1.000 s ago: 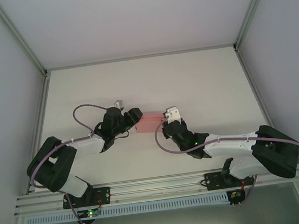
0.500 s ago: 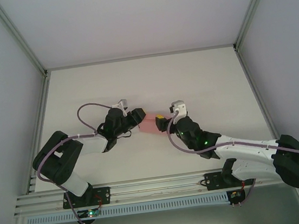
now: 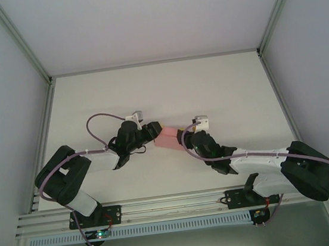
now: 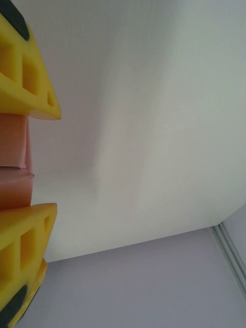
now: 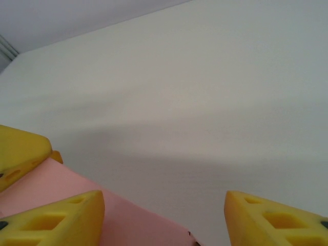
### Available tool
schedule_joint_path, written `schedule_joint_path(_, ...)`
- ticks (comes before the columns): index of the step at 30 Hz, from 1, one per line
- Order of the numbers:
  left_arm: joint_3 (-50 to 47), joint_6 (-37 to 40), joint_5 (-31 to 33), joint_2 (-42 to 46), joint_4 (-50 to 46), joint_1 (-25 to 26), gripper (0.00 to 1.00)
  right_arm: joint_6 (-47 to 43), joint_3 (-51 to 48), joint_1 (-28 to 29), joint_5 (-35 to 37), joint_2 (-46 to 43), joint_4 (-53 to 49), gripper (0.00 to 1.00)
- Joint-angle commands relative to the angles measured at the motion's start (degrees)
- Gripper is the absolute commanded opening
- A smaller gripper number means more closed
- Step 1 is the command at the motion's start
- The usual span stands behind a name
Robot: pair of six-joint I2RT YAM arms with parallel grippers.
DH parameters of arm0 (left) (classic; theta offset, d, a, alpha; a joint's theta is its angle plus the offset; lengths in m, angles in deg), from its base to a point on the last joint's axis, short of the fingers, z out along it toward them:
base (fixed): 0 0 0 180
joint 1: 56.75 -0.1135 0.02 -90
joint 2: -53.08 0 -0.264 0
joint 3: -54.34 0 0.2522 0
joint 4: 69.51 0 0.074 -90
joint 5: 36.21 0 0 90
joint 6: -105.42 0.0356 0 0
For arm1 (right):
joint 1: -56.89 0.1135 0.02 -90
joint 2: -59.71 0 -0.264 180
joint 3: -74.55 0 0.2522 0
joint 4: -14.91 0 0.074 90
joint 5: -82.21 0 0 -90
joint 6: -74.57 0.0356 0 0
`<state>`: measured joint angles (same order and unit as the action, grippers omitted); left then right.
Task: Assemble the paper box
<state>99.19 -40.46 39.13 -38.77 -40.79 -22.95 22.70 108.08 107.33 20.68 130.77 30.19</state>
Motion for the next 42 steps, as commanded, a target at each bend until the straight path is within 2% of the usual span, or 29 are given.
schedule_joint_path(1,-4.2,0.2,-2.0,-5.0,-4.9,0.5,0.30,1.4,-5.7,-1.5,-1.4,3.5,-3.0,0.60)
schedule_joint_path(5,-6.4,-0.3,-3.1,-7.6,2.5,0.5,0.22,1.3,-5.9,-1.8,-3.4,6.0,-2.1,0.44)
schedule_joint_path(9,-7.5,0.9,-4.1,-9.3,6.8,0.5,0.08,2.4,-7.3,-2.8,-4.7,7.8,1.1,0.38)
schedule_joint_path(11,-7.8,1.9,-4.6,-9.8,8.3,0.5,0.00,2.4,-9.1,-3.4,-5.9,8.3,4.7,0.29)
schedule_joint_path(20,-10.2,7.7,-4.7,-14.7,17.9,0.5,0.00,-3.7,-11.4,-5.0,-9.5,9.7,12.7,0.06)
schedule_joint_path(24,-9.6,8.6,-5.1,-17.9,20.0,0.5,0.00,-8.1,-12.8,-5.6,-10.9,12.4,19.0,0.00)
schedule_joint_path(27,-10.4,8.9,-5.4,-19.8,23.9,0.5,0.00,-12.2,-13.8,-6.0,-12.2,15.2,24.8,0.00)
schedule_joint_path(33,-10.3,9.6,-5.4,-20.5,23.8,0.4,0.00,-18.9,-14.8,-6.4,-16.0,22.0,35.9,0.00)
schedule_joint_path(39,-9.9,9.6,-6.6,-22.3,25.7,0.5,0.00,-18.8,-16.2,-8.5,-19.0,26.5,44.7,0.00)
schedule_joint_path(42,-9.2,9.8,-7.3,-22.4,24.9,0.4,0.00,-17.1,-15.2,-9.9,-21.1,26.5,43.1,0.00)
